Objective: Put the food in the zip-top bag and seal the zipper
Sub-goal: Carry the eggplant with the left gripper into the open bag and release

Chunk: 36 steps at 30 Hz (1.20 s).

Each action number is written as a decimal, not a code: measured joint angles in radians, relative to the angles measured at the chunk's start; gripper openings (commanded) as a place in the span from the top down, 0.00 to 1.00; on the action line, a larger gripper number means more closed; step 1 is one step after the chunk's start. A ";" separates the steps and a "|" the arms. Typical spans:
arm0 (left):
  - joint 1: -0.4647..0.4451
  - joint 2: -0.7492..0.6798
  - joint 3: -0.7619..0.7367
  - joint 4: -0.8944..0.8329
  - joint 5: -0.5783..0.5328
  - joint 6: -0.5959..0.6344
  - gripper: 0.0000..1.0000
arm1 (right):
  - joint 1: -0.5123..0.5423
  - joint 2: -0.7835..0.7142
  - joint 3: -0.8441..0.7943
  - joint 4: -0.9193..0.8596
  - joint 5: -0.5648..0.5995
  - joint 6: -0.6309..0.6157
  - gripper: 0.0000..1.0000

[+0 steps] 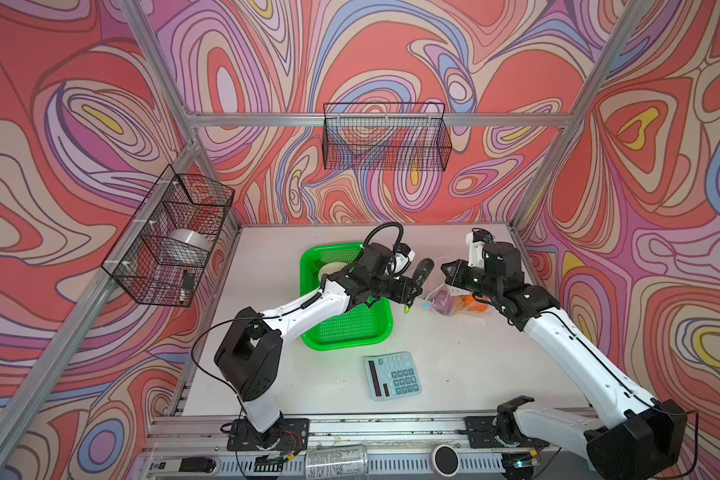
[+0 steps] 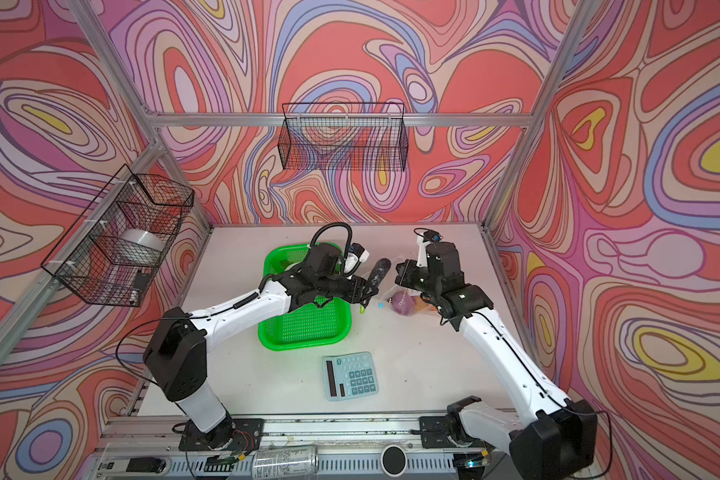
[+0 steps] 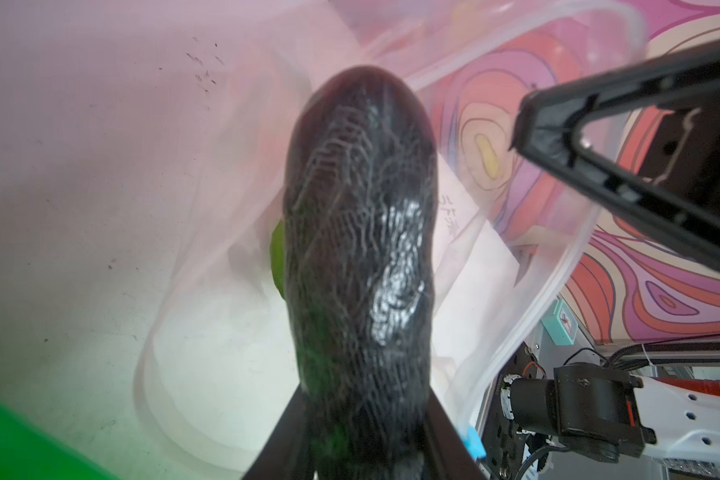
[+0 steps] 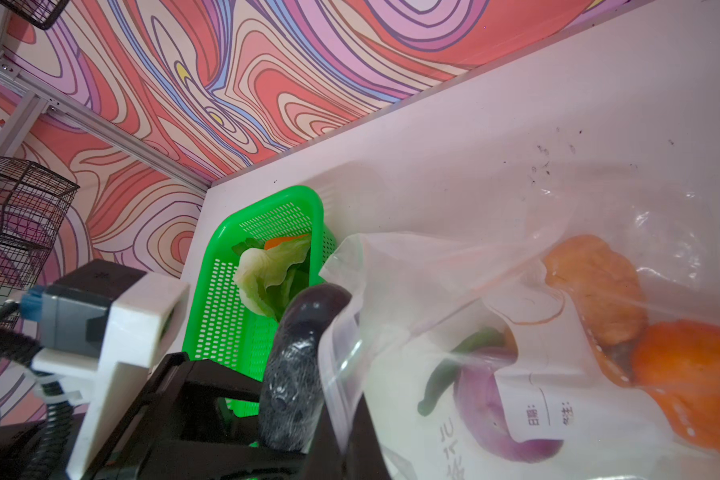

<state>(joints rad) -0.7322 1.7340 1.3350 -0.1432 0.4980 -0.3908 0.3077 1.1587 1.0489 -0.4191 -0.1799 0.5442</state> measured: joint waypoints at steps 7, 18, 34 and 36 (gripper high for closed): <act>-0.001 0.002 -0.001 -0.048 0.004 0.003 1.00 | 0.000 0.000 -0.002 0.000 0.000 0.004 1.00; -0.002 0.083 0.177 -0.169 -0.012 0.010 1.00 | 0.000 0.001 -0.004 0.026 -0.080 0.003 1.00; -0.002 0.270 0.452 -0.340 -0.056 -0.013 0.70 | 0.000 0.001 -0.010 0.023 -0.144 -0.027 1.00; -0.003 0.274 0.452 -0.340 -0.056 -0.029 0.50 | 0.000 0.001 -0.010 0.023 -0.140 -0.027 1.00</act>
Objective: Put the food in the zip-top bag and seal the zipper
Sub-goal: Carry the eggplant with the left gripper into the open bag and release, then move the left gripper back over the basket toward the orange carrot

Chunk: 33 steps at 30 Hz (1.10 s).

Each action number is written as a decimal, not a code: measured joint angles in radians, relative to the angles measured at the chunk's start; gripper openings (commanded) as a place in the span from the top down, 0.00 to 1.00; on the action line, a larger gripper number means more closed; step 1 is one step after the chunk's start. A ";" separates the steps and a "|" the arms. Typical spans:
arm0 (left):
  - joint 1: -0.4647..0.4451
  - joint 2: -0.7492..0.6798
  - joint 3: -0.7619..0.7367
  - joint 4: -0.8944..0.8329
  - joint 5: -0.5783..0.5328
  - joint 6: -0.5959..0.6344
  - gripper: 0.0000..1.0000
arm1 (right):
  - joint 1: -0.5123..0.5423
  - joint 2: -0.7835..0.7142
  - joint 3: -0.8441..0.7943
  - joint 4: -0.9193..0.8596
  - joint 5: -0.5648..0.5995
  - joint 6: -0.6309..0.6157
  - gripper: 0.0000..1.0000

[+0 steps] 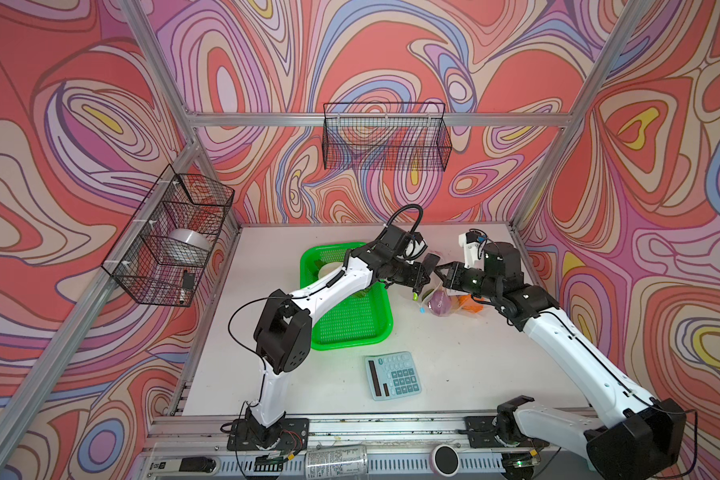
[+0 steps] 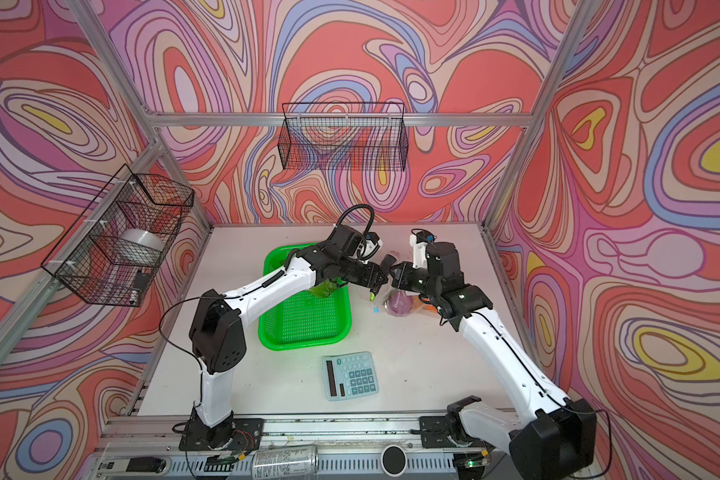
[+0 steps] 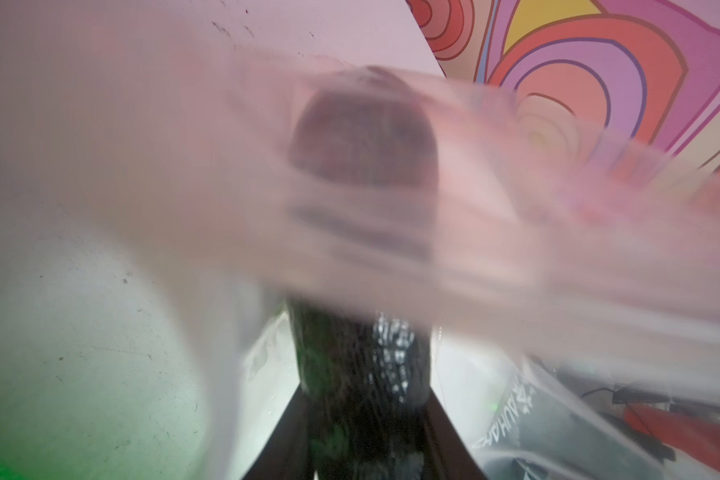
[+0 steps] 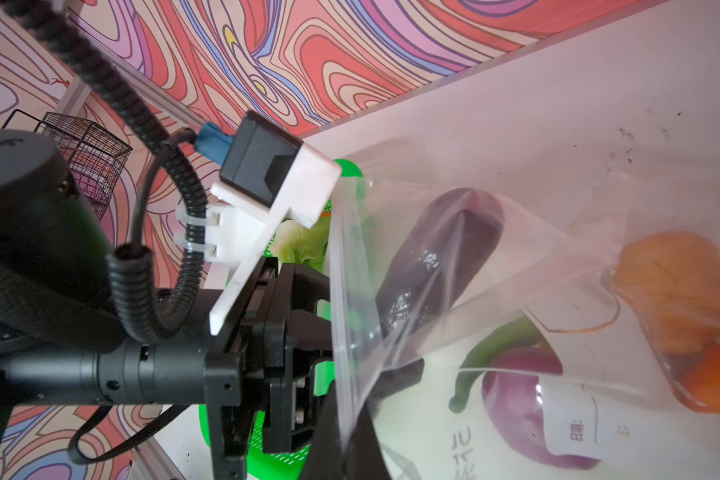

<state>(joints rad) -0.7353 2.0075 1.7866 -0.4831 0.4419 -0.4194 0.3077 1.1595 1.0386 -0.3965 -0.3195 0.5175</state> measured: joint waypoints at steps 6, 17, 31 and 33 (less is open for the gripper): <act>-0.003 0.000 0.000 -0.001 -0.002 -0.030 0.22 | 0.000 0.000 0.000 -0.003 0.051 0.008 1.00; 0.002 -0.212 -0.105 -0.077 -0.092 0.001 0.05 | 0.000 0.035 0.010 -0.018 0.103 0.009 1.00; 0.244 -0.296 -0.272 0.028 -0.287 0.046 0.07 | 0.000 0.007 0.048 -0.016 0.139 0.008 1.00; 0.266 -0.240 -0.261 0.041 -0.288 0.049 0.07 | 0.000 -0.017 0.063 -0.016 0.140 0.007 1.00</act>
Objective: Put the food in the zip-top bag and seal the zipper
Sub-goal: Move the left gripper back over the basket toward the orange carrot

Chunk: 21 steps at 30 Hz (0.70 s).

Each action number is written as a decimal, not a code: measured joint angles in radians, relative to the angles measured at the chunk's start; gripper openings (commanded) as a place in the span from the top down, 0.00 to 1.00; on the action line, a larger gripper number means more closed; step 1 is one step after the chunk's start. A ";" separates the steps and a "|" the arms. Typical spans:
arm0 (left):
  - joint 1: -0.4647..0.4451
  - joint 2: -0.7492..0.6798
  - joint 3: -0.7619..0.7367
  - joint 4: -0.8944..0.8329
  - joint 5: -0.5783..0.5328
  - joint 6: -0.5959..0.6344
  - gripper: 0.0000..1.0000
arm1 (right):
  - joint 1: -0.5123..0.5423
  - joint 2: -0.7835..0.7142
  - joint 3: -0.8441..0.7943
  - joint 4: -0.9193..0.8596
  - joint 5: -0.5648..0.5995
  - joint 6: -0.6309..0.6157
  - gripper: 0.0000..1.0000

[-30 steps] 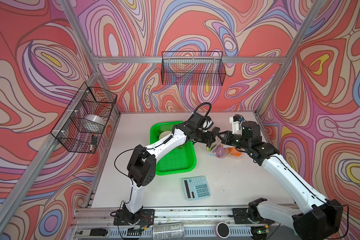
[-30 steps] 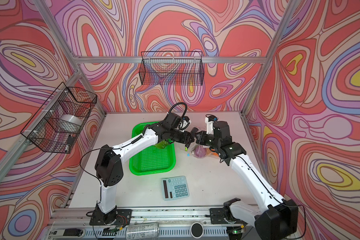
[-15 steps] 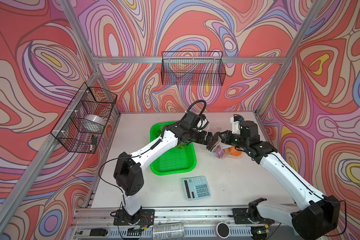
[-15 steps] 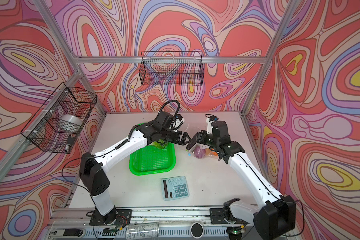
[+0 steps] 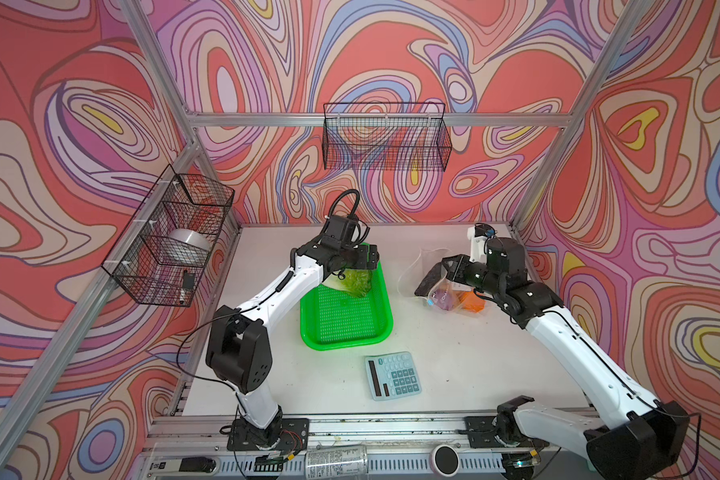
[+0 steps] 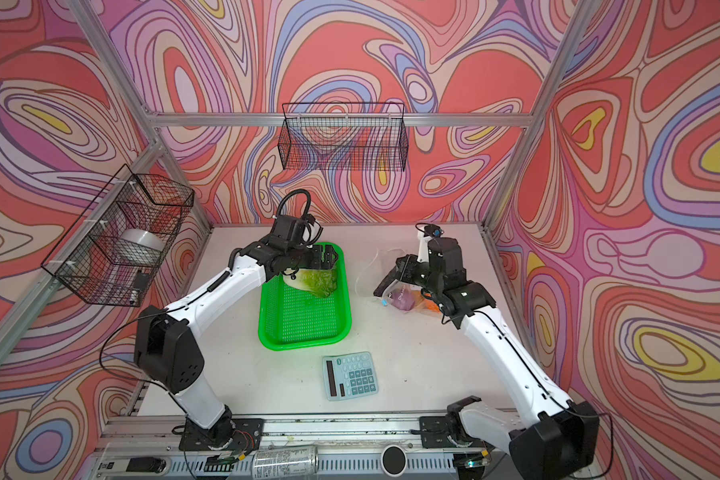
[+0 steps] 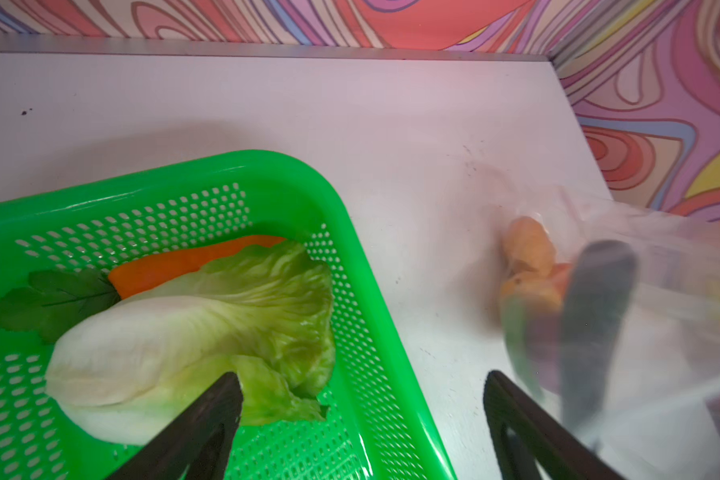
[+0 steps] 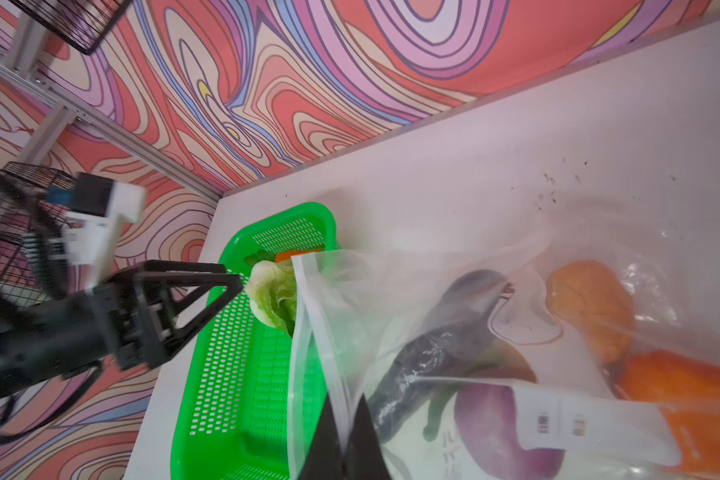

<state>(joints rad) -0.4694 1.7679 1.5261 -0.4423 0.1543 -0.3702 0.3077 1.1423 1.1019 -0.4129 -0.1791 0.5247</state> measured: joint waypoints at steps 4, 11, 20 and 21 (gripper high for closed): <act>0.022 0.125 0.054 0.005 -0.001 0.010 0.08 | 0.000 -0.041 0.049 -0.006 0.027 -0.016 1.00; 0.024 0.263 0.190 0.005 0.001 0.043 0.09 | 0.000 -0.043 0.061 -0.009 0.080 -0.036 1.00; 0.045 0.314 0.198 0.004 0.017 0.053 0.11 | 0.000 -0.034 0.044 -0.006 0.086 -0.036 1.00; 0.049 0.315 0.193 0.004 0.024 0.053 0.12 | 0.000 -0.034 0.043 -0.006 0.086 -0.036 1.00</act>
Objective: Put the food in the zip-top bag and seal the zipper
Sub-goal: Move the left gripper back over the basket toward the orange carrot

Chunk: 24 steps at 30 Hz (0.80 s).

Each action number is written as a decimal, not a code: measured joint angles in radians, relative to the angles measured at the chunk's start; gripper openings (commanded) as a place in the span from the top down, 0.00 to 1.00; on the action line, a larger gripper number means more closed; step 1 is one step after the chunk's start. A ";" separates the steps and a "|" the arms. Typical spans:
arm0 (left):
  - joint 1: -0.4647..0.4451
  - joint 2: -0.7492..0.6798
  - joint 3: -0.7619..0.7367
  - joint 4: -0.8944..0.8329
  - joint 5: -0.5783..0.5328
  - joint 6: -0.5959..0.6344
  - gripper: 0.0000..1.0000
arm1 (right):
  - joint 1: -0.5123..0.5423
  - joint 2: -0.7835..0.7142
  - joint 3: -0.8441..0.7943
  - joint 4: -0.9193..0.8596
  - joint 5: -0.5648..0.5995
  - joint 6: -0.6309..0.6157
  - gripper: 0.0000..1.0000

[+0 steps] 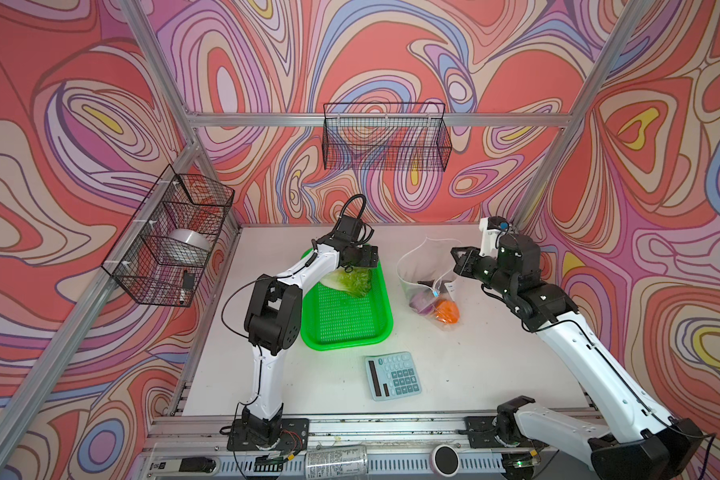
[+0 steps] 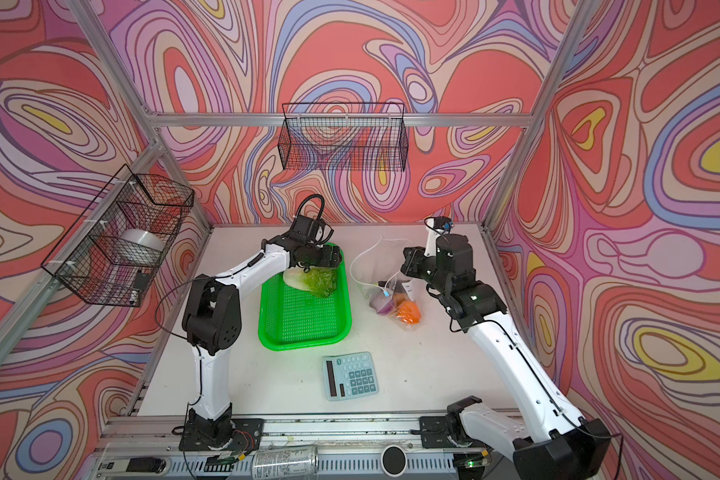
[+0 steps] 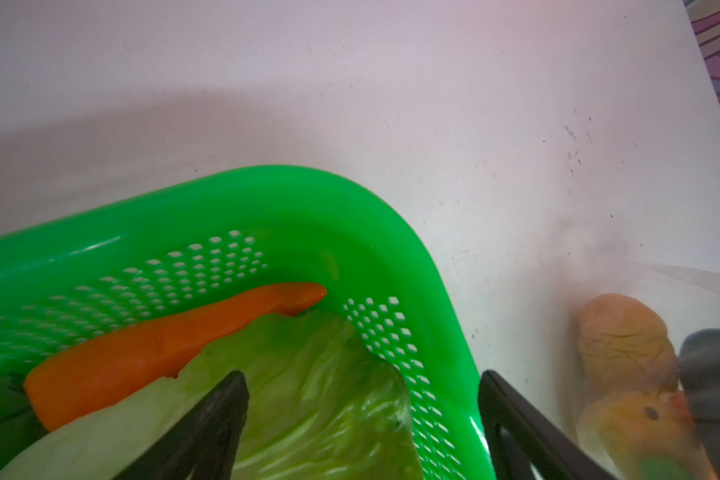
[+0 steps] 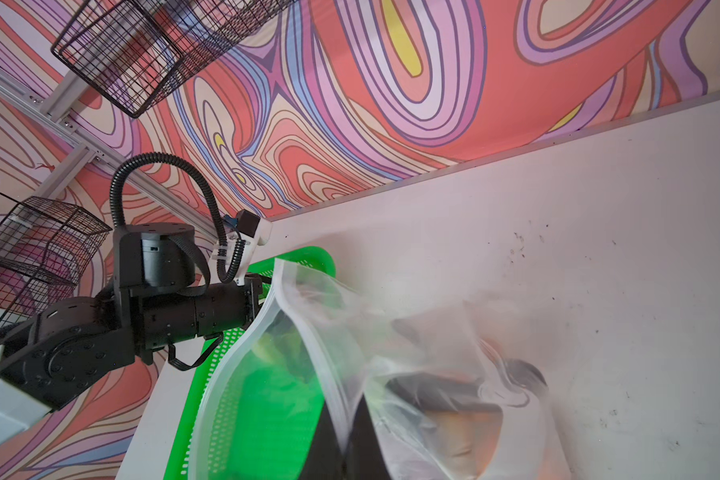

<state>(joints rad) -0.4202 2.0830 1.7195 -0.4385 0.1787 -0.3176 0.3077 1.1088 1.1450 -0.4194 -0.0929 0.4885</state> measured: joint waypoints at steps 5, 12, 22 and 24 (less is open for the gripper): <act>0.012 -0.005 -0.057 0.001 0.047 -0.001 0.14 | 0.000 0.000 -0.007 0.007 0.000 0.001 1.00; 0.011 -0.143 -0.256 0.002 0.114 -0.029 0.16 | 0.000 0.000 -0.018 0.013 0.000 0.003 1.00; 0.011 -0.345 -0.387 -0.045 0.107 -0.069 0.16 | 0.000 0.000 -0.023 0.023 -0.001 0.004 1.00; 0.011 -0.340 -0.380 -0.061 0.093 -0.068 0.16 | 0.000 0.000 -0.023 0.023 -0.001 0.004 1.00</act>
<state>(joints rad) -0.4088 1.7428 1.3399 -0.4992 0.2722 -0.3855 0.3077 1.1091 1.1217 -0.3965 -0.0937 0.4923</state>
